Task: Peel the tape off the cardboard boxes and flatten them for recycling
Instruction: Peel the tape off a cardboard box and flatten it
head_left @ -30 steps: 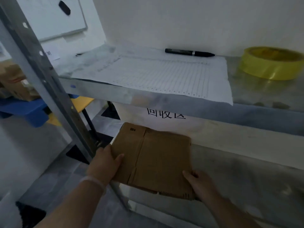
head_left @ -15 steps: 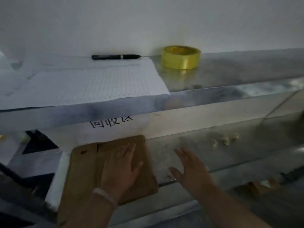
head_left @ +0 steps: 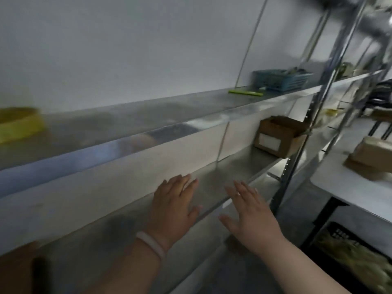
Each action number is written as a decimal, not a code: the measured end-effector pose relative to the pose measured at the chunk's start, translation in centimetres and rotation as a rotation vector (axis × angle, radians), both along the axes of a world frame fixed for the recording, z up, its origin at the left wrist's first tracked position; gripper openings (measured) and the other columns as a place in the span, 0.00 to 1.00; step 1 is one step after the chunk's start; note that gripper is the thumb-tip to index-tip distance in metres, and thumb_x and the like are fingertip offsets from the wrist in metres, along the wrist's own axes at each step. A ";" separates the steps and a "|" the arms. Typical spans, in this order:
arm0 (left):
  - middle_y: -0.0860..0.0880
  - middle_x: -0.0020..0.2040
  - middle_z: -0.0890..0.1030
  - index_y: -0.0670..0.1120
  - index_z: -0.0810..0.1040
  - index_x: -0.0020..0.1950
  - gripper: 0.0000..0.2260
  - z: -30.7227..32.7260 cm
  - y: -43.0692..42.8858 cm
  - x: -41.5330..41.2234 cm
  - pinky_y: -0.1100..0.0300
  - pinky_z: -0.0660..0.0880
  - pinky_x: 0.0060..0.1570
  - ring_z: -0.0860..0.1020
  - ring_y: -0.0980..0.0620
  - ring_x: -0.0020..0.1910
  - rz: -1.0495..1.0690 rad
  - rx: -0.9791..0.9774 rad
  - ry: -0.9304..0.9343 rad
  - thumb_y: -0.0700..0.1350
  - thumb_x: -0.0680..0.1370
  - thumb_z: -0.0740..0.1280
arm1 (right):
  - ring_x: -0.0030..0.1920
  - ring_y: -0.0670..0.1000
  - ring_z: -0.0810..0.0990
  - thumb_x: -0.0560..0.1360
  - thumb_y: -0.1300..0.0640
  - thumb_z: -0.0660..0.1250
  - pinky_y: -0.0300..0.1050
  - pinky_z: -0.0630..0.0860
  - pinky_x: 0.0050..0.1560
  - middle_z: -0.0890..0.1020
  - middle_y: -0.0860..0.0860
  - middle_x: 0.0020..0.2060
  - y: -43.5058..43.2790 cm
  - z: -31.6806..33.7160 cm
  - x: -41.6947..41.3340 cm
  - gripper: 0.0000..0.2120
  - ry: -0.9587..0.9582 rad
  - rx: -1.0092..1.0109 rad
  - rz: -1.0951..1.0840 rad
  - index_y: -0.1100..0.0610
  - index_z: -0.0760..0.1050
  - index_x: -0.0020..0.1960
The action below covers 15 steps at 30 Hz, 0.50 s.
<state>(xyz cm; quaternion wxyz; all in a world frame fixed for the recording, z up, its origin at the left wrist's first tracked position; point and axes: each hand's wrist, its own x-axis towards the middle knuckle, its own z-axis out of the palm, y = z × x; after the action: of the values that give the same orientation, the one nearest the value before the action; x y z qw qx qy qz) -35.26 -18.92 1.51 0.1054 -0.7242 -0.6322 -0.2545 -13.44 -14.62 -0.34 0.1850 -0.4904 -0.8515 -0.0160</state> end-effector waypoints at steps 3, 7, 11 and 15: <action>0.49 0.68 0.73 0.51 0.71 0.70 0.27 0.7 4.5 7.1 0.46 0.66 0.68 0.71 0.46 0.68 -0.052 0.010 0.011 0.59 0.73 0.63 | 0.77 0.46 0.41 0.73 0.30 0.49 0.43 0.33 0.73 0.48 0.45 0.79 2.5 0.8 7.4 0.39 -0.012 0.004 -0.100 0.45 0.46 0.79; 0.49 0.68 0.73 0.51 0.70 0.71 0.27 1.4 9.9 15.2 0.50 0.65 0.68 0.70 0.47 0.68 -0.138 -0.001 -0.002 0.58 0.74 0.65 | 0.77 0.45 0.42 0.75 0.31 0.51 0.44 0.38 0.75 0.48 0.44 0.78 5.4 2.3 15.6 0.37 0.014 0.025 -0.203 0.44 0.47 0.79; 0.50 0.72 0.68 0.53 0.66 0.73 0.28 1.6 14.7 20.7 0.53 0.59 0.71 0.65 0.49 0.71 -0.197 -0.021 0.000 0.59 0.75 0.64 | 0.77 0.45 0.42 0.76 0.32 0.52 0.46 0.40 0.76 0.47 0.43 0.78 8.5 2.7 21.8 0.35 0.040 0.005 -0.297 0.43 0.47 0.79; 0.52 0.74 0.65 0.55 0.63 0.75 0.28 1.5 19.6 24.5 0.51 0.58 0.72 0.62 0.50 0.72 -0.228 -0.029 0.034 0.61 0.76 0.60 | 0.78 0.45 0.43 0.76 0.32 0.52 0.47 0.43 0.77 0.48 0.43 0.78 12.1 2.1 25.9 0.35 0.061 -0.010 -0.364 0.42 0.47 0.78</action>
<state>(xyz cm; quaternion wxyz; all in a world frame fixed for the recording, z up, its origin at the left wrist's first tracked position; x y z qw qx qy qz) -10.75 0.73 3.06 0.0759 -0.7972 -0.5473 -0.2433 12.43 -2.50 1.75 0.2023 -0.6376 -0.7427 -0.0301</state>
